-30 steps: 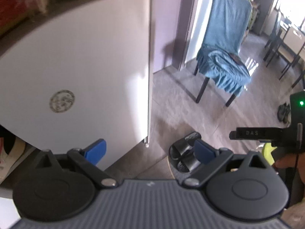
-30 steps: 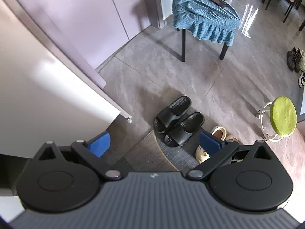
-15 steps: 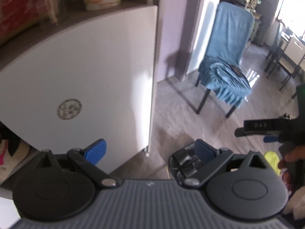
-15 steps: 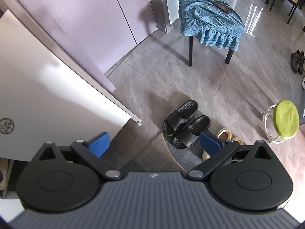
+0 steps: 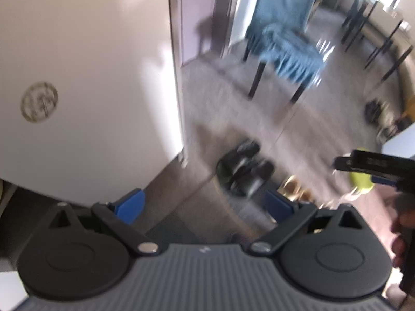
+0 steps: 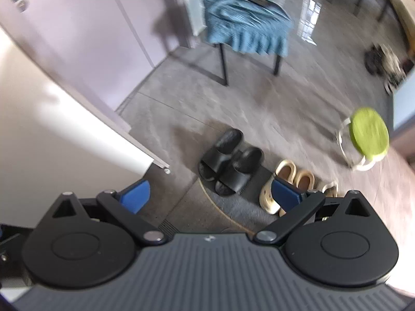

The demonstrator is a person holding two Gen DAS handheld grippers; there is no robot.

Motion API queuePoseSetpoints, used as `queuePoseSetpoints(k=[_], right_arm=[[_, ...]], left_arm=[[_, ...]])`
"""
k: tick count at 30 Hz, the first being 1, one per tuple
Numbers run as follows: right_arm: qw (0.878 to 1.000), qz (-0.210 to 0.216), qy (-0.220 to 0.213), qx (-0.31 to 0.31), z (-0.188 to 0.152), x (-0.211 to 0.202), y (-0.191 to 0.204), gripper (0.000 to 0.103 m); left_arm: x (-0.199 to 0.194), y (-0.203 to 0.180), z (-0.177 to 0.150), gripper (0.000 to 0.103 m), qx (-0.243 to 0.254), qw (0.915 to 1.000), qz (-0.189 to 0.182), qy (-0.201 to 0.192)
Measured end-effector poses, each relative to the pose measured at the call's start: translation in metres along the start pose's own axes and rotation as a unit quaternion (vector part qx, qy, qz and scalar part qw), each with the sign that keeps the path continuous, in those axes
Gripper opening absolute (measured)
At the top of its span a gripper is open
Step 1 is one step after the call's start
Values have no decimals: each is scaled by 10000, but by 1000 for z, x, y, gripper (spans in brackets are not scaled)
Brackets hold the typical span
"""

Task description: Organize scattered shoes

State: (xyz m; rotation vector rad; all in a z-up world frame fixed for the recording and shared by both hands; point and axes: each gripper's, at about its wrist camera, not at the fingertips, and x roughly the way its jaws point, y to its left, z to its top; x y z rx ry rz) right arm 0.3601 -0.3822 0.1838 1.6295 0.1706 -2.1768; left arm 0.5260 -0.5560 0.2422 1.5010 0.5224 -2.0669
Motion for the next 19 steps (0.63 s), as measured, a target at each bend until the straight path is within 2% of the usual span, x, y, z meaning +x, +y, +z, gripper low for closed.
queuePoseSetpoints(k=[4,6,12,16,19], right_arm=[[9984,34,470,314,-14,31,-22,103],[9973,-1,645,356,-17,39,-29,103],[9983,13,554,184,4,23,-43,103],[9991,53,413,-25,24,7,-45,103],[9994,89,250,-205,40,-10,-43,103]], left_arm=[[8,-3,2,100,-238,9992,226,232],[4,-7,7,100,-407,9990,153,133],[-14,-39,21,100,-78,9979,130,-630],[-28,-48,31,101,-279,9956,-67,-897],[-43,-51,35,101,-274,9932,-63,-1131]])
